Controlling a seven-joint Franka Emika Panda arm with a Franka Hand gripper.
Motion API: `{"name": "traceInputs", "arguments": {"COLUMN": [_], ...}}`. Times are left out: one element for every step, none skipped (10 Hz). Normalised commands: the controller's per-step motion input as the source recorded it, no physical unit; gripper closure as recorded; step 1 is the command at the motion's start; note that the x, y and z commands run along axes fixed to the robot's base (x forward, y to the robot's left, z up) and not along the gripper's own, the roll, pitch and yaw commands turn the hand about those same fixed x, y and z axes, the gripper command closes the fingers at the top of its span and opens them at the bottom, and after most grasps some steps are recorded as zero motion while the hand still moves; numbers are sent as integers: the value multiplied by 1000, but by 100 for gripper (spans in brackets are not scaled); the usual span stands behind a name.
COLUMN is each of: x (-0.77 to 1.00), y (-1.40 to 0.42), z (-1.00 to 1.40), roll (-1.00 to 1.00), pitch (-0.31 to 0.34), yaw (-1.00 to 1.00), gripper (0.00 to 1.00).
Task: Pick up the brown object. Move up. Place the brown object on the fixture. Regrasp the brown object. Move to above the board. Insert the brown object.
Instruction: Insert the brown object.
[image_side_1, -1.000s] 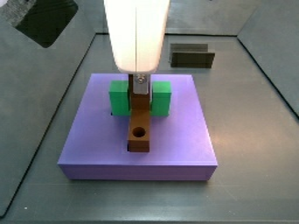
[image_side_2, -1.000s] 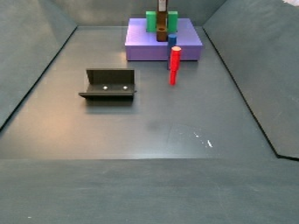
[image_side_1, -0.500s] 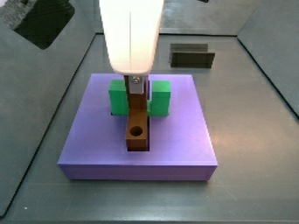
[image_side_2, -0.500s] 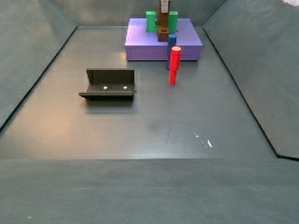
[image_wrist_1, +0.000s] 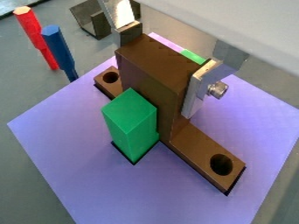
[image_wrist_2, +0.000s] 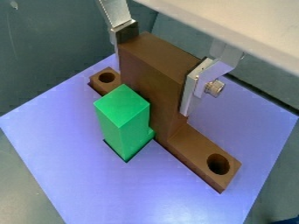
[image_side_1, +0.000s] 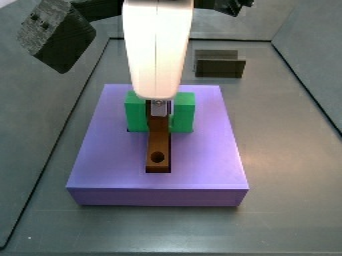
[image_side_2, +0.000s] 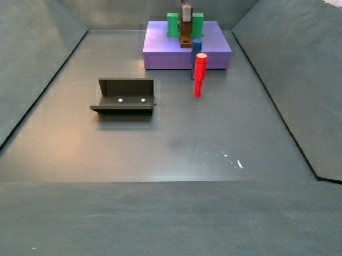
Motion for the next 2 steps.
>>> {"name": "traceInputs", "arguments": {"x": [0, 0], "y": [0, 0], "z": [0, 0], "roll": [0, 0], "pitch": [-24, 0], "yaw": [0, 0], "gripper": [100, 100]}}
